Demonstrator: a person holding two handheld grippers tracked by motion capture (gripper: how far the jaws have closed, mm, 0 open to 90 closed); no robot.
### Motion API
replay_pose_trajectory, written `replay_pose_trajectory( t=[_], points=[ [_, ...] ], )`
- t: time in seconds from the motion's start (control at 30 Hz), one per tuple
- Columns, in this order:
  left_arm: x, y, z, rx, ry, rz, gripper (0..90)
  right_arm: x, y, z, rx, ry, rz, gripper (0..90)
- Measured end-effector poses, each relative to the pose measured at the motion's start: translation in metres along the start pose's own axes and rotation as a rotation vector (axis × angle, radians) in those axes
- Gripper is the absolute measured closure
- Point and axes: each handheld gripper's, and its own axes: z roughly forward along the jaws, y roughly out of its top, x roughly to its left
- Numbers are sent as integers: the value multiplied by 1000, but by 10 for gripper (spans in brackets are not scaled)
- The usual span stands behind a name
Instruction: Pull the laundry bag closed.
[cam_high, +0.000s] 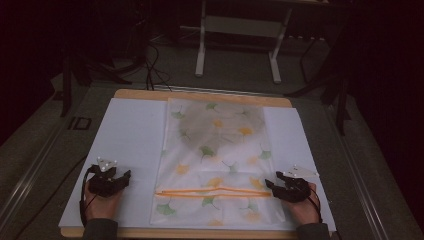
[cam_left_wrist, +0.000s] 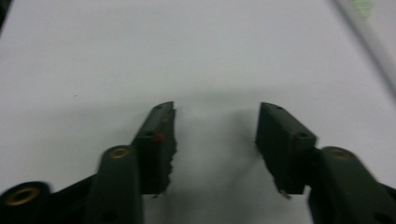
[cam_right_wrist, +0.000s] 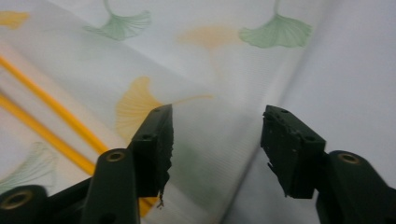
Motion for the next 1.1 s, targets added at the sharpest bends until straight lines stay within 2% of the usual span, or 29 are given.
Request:
replay_pose_trajectory(
  t=[0.07, 0.1, 0.17, 0.3, 0.33, 0.37, 0.57, 0.87, 1.0, 1.1],
  points=[
    [0, 1, -1, -3, -27, 8, 515, 3, 1, 1, 1, 36, -15, 489],
    [0, 2, -2, -8, -57, 6, 531, 3, 2, 1, -1, 48, -17, 491],
    [0, 3, -5, -31, -98, 15, 534, 4, 2, 1, -4, 56, -22, 496],
    [-2, 4, -9, -56, -145, 32, 555, 9, 5, 1, -4, 71, -37, 499],
    [-2, 4, -9, -56, -145, 32, 556, 9, 5, 1, -4, 71, -37, 499],
    [-3, 3, -10, -60, -168, 32, 556, 10, 5, 1, 1, 78, -38, 504],
    [-2, 3, -13, -67, -176, 30, 573, 15, 10, -2, -18, 94, -58, 519],
    [-5, 1, -12, -47, -172, 61, 588, 26, 20, 1, -36, 176, -94, 551],
    [-6, 0, -12, -40, -165, 62, 590, 33, 26, 6, -8, 170, -136, 564],
    [-6, 0, -13, -43, -167, 59, 591, 38, 30, 9, -15, 192, -146, 567]
  ],
)
